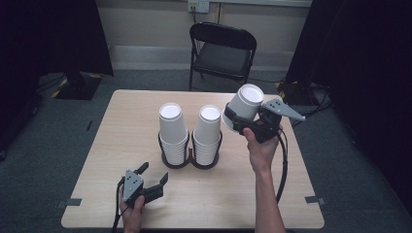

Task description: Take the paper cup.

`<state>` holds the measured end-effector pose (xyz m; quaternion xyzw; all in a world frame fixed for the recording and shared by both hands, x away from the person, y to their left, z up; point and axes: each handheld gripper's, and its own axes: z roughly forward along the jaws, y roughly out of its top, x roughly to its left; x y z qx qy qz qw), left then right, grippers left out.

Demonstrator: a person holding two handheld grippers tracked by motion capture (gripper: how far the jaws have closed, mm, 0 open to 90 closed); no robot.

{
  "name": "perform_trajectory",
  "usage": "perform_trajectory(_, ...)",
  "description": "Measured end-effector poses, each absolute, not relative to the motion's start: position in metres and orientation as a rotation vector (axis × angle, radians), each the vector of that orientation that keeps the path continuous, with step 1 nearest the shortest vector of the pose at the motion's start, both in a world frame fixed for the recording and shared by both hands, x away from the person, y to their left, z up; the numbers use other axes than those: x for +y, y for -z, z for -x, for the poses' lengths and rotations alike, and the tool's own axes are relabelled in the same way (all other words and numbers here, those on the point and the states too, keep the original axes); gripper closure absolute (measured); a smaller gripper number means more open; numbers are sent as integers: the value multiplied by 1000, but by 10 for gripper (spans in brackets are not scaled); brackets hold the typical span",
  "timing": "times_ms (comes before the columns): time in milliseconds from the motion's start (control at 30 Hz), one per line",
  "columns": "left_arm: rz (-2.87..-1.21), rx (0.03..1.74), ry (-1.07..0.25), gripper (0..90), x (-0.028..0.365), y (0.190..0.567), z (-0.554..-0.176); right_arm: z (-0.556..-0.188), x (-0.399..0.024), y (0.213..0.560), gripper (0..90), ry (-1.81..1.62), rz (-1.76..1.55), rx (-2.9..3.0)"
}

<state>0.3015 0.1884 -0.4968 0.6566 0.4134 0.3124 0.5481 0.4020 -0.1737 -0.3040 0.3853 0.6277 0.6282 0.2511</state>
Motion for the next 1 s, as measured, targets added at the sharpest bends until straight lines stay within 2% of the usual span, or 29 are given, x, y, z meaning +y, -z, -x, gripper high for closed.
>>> perform_trajectory(533, -1550, 954, -644, 222, 194, 497, -303, -375, -198, 330, 157, -1724, -1113, 1700)
perform_trajectory(900, -1587, 932, -605, 220, 190, 493, -305, -353, -194, 355, 158, -1767, -1170, 1712)
perform_trajectory(1000, -1578, 936, -545, 212, 190, 492, -306, -350, -191, 363, 162, -1770, -1188, 1726)
